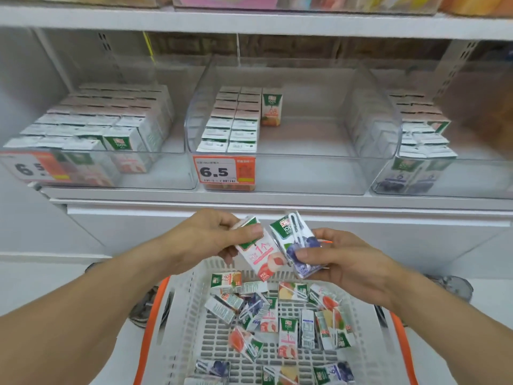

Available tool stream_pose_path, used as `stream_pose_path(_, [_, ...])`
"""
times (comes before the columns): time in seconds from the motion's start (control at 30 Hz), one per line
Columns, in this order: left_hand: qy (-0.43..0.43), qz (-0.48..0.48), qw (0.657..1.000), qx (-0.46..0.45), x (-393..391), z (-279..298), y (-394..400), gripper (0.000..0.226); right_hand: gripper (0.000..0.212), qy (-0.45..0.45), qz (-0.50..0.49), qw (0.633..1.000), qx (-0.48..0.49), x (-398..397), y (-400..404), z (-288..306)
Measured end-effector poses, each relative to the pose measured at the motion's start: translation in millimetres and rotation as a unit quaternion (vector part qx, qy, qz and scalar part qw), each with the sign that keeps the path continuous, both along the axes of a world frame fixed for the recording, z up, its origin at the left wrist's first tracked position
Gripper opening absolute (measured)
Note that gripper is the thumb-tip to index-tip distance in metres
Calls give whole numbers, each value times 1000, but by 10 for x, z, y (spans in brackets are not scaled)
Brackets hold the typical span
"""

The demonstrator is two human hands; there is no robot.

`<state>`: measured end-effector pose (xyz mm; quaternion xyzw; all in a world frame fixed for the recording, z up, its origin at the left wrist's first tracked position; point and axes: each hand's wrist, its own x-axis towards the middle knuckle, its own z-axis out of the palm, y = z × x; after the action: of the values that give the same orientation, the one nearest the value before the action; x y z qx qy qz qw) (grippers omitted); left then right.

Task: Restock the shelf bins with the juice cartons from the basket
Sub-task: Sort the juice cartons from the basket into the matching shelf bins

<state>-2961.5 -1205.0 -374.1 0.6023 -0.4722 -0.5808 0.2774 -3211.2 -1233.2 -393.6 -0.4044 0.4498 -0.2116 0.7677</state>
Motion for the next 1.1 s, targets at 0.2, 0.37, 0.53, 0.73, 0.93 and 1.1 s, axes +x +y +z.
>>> stream_pose_path(0.2, [63, -9, 998, 23, -222, -15, -118, 44, 81, 19, -24, 999, -15, -85, -4, -23])
stream_pose_path(0.37, [150, 74, 986, -1, -530, 83, -225, 81, 76, -40, -55, 997, -21, -227, -56, 102])
stream_pose_path(0.53, [197, 103, 975, -4, -909, 265, -393, 34, 25, -95, -111, 989, -16, -443, -92, 416])
stream_pose_path(0.73, [180, 103, 977, -50, -1230, 429, -571, 35, 39, -220, -241, 945, 1, -867, -291, 669])
stream_pose_path(0.93, [261, 148, 954, -10, -1347, 477, -763, 27, 19, -132, -344, 916, -159, -1458, -722, 1001])
stream_pose_path(1.1, [331, 101, 938, 16, -1335, 437, -816, 18, 40, 175, -463, 794, -353, -1723, -1306, 1201])
